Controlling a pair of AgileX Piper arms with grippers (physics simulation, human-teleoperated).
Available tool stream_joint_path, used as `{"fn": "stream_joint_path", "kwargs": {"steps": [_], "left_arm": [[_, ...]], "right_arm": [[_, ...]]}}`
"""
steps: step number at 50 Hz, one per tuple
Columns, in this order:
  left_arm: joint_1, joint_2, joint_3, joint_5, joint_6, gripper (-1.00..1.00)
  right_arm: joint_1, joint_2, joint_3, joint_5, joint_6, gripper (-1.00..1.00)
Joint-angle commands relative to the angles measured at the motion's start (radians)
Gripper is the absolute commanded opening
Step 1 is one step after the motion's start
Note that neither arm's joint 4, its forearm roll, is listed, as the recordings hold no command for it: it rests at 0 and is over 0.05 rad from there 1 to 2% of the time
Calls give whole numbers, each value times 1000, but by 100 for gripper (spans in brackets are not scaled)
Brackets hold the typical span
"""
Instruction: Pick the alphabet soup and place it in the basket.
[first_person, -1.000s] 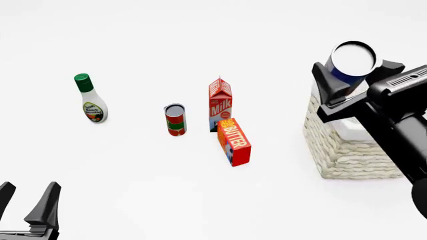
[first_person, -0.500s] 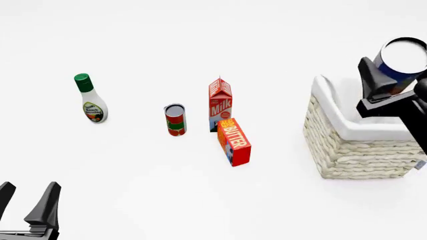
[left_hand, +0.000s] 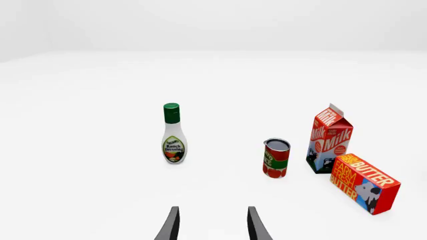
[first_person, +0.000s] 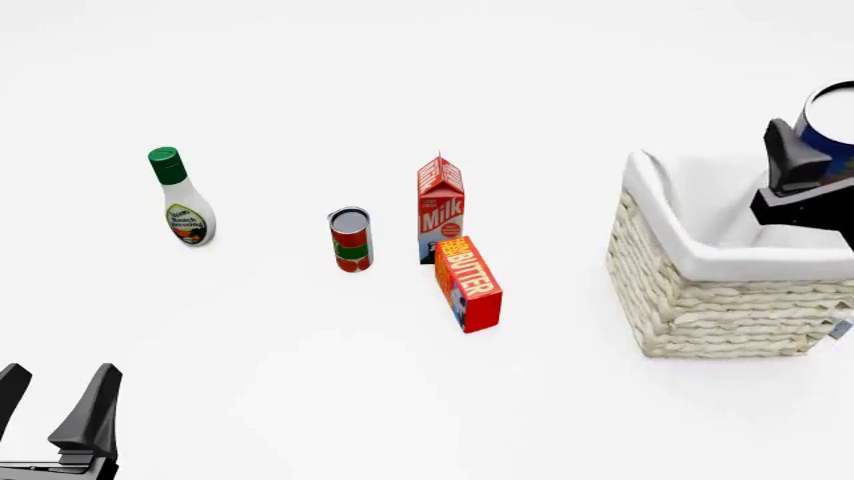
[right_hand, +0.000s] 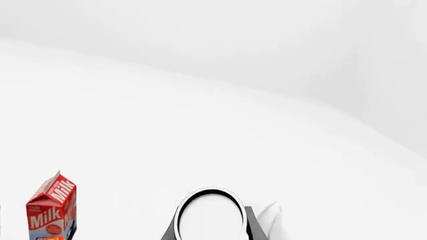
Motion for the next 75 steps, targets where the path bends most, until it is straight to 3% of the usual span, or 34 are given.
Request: {"fn": "stream_joint_path", "kwargs": {"steps": [1, 17, 28, 52, 63, 75], "left_arm": [[0, 0, 0, 0, 0, 100], [0, 0, 0, 0, 0, 100], [0, 0, 0, 0, 0, 100], [0, 0, 0, 0, 0, 100], [0, 0, 0, 0, 0, 100], [0, 0, 0, 0, 0, 100]], "right_arm": [[-60, 55, -47, 41, 8, -100], [-88, 136, -115, 145, -41, -100], [-105, 187, -174, 237, -44, -100], [-110, 312, -259, 318, -101, -100], [-116, 401, -304, 392, -172, -100], [-131, 429, -349, 449, -184, -100]]}}
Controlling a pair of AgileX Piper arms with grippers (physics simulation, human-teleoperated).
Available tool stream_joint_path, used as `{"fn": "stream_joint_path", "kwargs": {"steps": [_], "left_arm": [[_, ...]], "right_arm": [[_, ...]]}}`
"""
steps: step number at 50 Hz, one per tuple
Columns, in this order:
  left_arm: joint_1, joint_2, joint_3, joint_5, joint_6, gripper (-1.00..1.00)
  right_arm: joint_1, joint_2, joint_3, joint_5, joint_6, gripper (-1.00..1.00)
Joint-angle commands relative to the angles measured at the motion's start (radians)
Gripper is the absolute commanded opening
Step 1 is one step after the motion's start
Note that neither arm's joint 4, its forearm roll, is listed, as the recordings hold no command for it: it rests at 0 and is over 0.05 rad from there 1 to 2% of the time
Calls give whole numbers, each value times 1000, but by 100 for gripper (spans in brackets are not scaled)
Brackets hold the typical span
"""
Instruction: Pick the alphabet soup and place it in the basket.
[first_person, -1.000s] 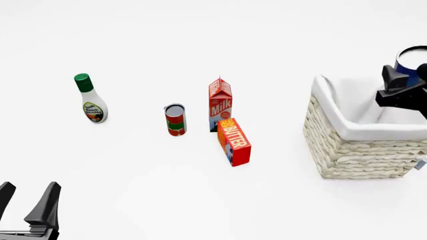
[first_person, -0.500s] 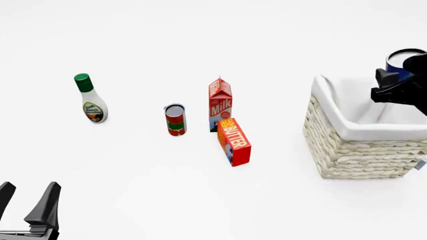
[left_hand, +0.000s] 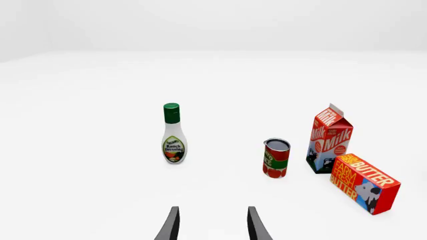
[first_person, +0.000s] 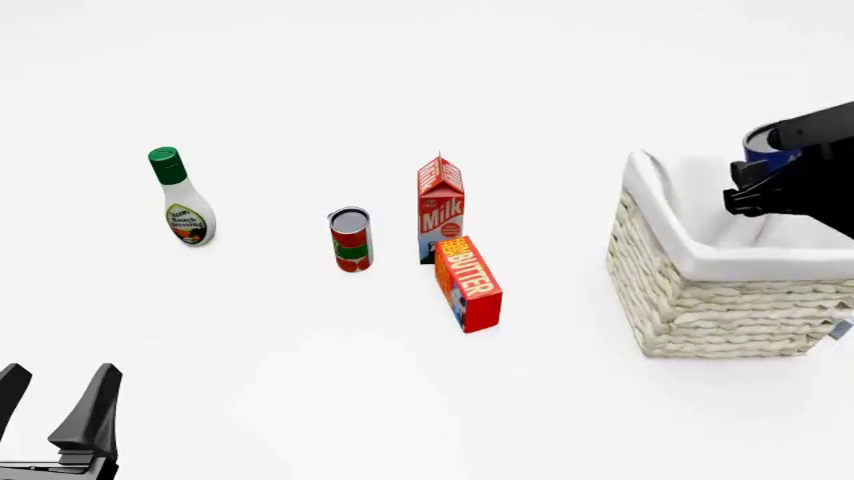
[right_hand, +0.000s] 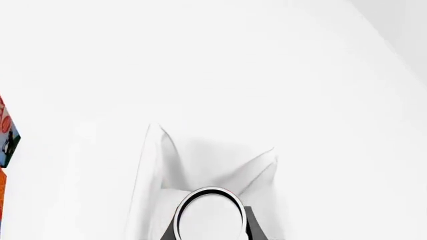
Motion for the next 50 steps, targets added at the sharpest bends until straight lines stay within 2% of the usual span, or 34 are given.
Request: {"fn": "stream_joint_path", "kwargs": {"steps": [1, 20, 38, 50], "left_arm": [[0, 0, 0, 0, 0, 100], [0, 0, 0, 0, 0, 100], [0, 0, 0, 0, 0, 100], [0, 0, 0, 0, 0, 100]], "right_arm": [[-11, 35, -48, 51, -4, -100], [-22, 105, -96, 102, -29, -100], [-35, 203, -134, 123, -64, -100], [-40, 251, -147, 111, -63, -100]]}}
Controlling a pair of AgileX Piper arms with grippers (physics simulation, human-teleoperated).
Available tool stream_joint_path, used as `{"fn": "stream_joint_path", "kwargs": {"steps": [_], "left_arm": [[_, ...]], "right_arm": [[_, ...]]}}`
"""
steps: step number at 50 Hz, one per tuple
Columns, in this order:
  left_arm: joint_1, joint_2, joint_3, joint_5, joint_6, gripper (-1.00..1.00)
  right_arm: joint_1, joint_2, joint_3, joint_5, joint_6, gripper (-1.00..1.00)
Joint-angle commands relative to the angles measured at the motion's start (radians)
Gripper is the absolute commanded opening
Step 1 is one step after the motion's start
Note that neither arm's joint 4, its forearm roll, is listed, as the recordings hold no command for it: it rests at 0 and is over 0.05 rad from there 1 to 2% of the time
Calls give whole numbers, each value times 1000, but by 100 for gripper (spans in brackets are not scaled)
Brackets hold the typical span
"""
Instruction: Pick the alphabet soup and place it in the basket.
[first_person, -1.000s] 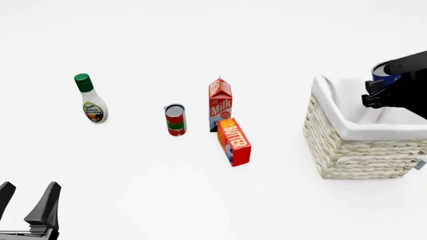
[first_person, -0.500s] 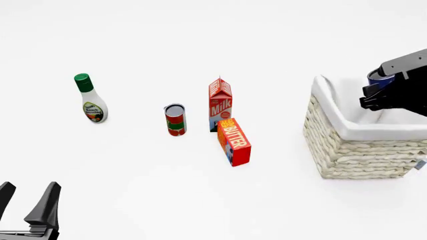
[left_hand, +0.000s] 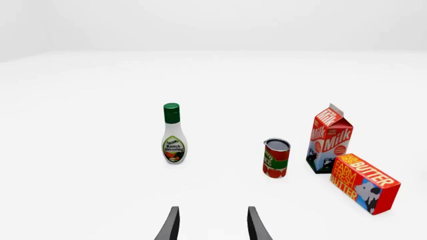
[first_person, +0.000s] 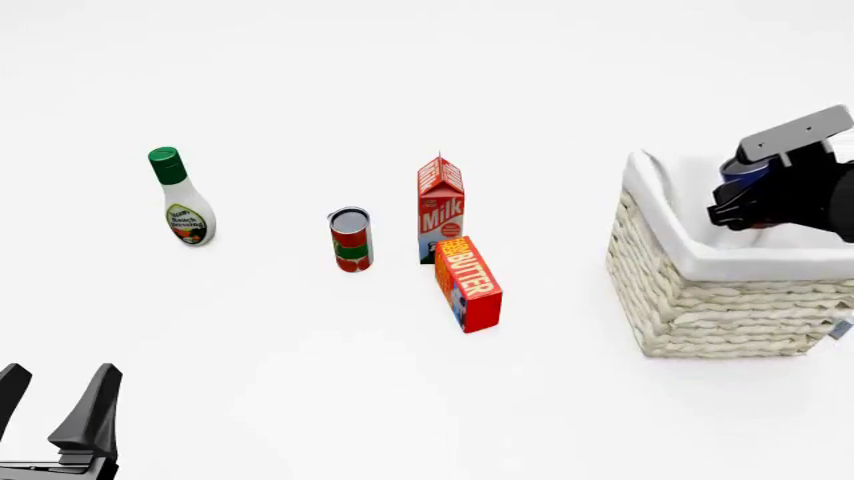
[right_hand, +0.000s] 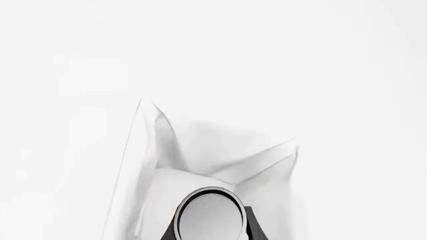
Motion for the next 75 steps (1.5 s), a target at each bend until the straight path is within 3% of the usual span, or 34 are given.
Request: {"fn": "stream_joint_path", "kwargs": {"steps": [1, 75], "left_arm": [[0, 0, 0, 0, 0, 100], [0, 0, 0, 0, 0, 100]], "right_arm": [[-7, 42, -23, -7, 18, -100], [-17, 222, -72, -75, 39, -100]]}}
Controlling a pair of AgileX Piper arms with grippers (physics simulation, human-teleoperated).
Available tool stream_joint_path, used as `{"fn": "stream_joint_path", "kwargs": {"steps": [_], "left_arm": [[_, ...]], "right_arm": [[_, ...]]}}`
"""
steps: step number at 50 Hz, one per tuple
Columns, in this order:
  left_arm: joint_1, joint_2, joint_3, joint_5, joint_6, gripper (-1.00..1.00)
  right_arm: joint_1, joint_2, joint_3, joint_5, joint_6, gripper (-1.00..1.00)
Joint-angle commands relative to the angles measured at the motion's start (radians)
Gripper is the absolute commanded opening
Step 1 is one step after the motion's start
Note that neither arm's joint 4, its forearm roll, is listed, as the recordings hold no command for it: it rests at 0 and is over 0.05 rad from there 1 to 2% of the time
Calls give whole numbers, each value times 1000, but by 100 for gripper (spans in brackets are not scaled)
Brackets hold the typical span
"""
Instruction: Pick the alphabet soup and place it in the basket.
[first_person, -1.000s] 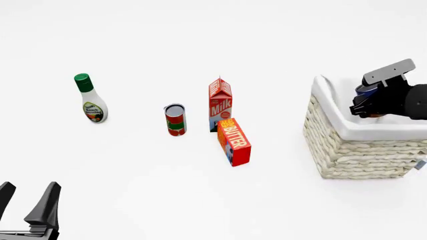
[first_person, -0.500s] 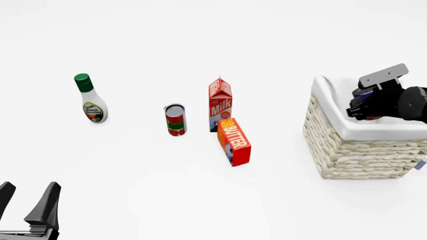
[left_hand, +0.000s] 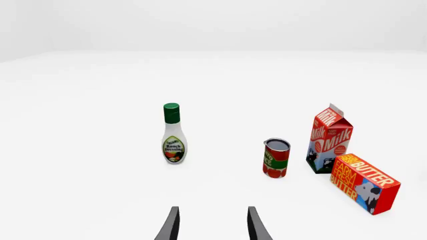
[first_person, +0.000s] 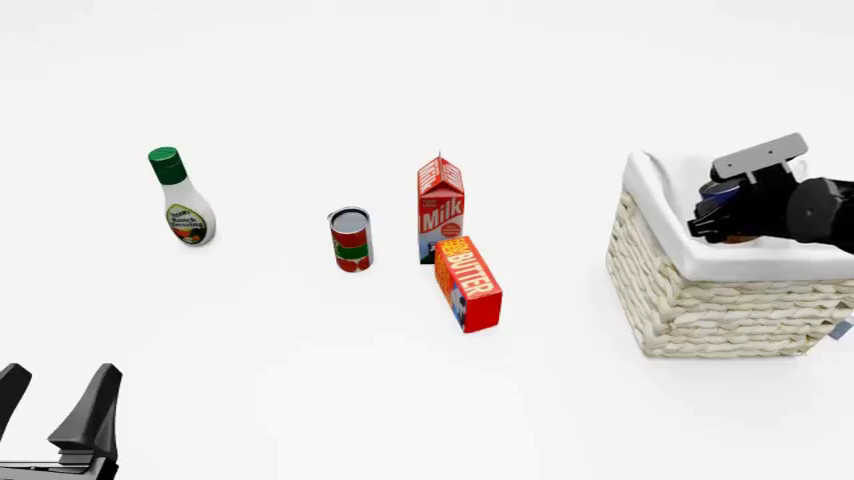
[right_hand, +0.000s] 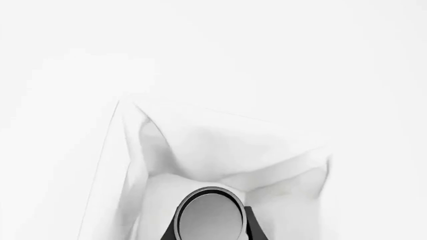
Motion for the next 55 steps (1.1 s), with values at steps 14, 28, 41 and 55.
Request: {"fn": "stream_joint_path", "kwargs": {"steps": [14, 28, 41, 55], "left_arm": [[0, 0, 0, 0, 0, 100], [0, 0, 0, 0, 0, 100], [0, 0, 0, 0, 0, 100], [0, 0, 0, 0, 0, 100]], "right_arm": [[-1, 22, -13, -16, 31, -100], [-3, 10, -9, -14, 32, 100], [-3, 14, -19, -15, 32, 100], [5, -34, -11, 1, 36, 100]]}}
